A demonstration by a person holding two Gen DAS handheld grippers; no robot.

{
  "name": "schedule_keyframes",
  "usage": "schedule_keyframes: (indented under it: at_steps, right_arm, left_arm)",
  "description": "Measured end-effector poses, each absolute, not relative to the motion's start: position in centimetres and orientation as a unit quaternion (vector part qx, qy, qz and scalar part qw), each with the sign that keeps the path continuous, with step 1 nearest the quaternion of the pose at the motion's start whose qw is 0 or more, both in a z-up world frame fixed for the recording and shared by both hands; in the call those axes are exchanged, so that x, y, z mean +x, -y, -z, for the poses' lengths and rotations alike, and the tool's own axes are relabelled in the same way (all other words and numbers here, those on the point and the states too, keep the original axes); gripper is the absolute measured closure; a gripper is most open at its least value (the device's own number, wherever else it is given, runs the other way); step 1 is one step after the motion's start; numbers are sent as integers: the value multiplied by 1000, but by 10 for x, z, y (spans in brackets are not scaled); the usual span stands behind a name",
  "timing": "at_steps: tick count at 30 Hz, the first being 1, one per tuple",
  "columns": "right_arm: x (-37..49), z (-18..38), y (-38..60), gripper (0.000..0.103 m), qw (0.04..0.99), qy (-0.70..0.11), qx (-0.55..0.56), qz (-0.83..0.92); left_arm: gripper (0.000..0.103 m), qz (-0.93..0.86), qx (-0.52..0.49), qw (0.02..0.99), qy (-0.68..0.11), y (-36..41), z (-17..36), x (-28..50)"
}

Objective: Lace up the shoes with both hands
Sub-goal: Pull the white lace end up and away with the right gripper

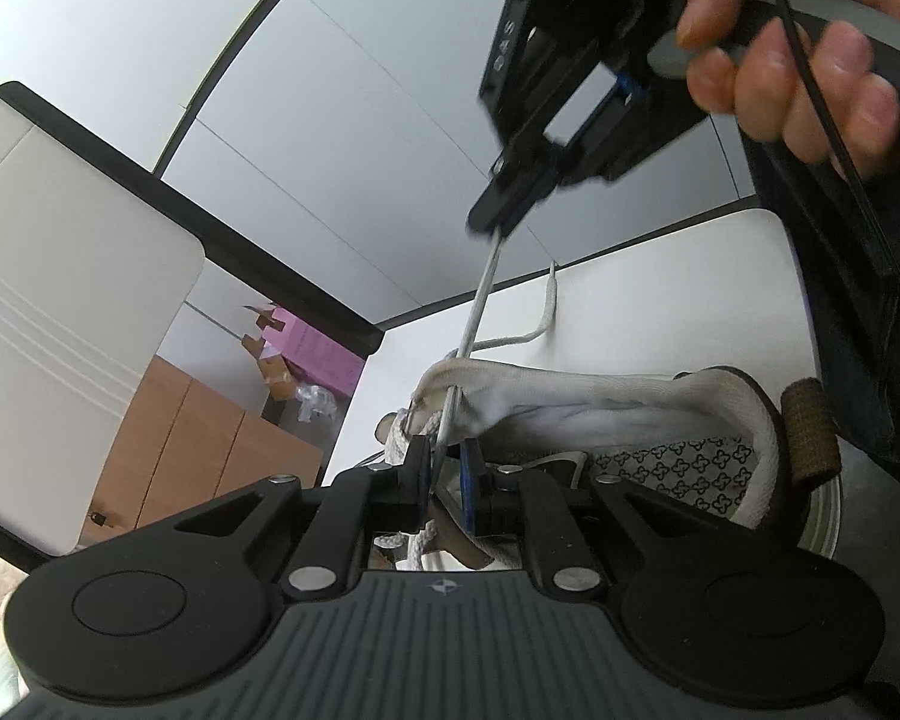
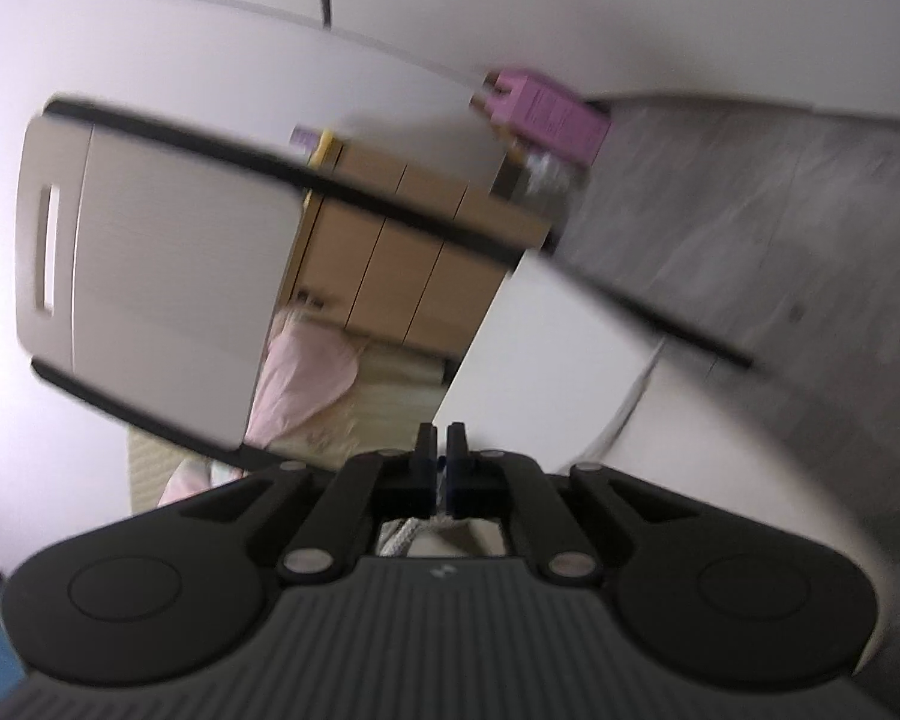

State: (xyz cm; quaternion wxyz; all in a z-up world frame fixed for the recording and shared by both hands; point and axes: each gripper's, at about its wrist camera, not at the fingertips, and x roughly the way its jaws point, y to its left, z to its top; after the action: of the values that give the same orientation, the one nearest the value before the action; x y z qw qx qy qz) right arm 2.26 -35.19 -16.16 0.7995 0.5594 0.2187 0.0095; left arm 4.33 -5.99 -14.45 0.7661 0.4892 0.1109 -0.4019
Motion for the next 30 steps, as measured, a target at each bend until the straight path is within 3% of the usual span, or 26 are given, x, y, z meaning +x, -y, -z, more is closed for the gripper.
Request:
schedule_keyframes:
  at_steps: [7,12,18,23,24,26,30]
  right_arm:
    - [-1,161,392,100,815,-198,542,58]
    - [-7,159,396,96,826,-211,520,57]
    - [-17,147,390,95,838,-203,503,58]
    - [-10,151,369,93,819,-235,523,-16]
    - [-6,155,362,91,808,-246,534,-36]
    - [2,163,349,60,780,-267,561,-78]
    - [11,166,322,57,756,-281,579,-119]
  left_arm:
    - [88,384,490,775,-109,65,142,43]
    - [59,340,472,805,-116,64,137,43]
    - [47,280,409,857,-141,63,126,34]
    - [46,220,302,912,-167,63,123,18]
    - [46,208,285,920,-172,62,124,16]
    - [48,194,244,932,-188,61,126,14]
    - [58,180,207,939,-206,60,128,18]
